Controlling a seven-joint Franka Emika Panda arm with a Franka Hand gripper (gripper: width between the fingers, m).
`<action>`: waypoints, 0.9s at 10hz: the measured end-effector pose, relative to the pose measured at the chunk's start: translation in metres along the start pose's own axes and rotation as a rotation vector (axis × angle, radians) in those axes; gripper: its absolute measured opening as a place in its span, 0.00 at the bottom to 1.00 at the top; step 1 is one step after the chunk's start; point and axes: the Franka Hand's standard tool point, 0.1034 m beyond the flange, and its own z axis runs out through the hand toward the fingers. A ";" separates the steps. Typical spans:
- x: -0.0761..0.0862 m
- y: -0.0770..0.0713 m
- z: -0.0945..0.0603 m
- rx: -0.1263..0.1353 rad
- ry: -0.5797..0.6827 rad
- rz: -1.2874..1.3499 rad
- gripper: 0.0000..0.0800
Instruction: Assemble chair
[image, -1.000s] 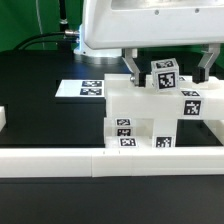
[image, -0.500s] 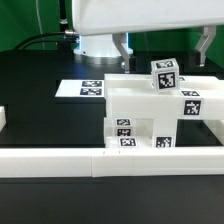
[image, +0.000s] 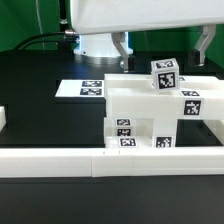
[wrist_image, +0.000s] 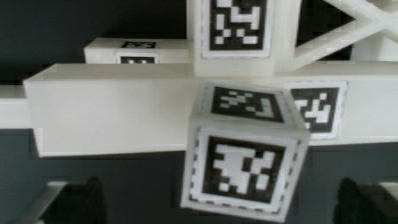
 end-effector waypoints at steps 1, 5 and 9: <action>-0.003 -0.005 0.003 0.001 0.000 0.017 0.81; -0.010 -0.010 0.011 -0.004 0.013 0.015 0.49; -0.010 -0.007 0.012 -0.008 0.030 0.020 0.35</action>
Offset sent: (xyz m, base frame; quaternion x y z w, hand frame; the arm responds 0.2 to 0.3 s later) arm -0.0119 0.0035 -0.0022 0.0021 0.0088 0.0029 1.0000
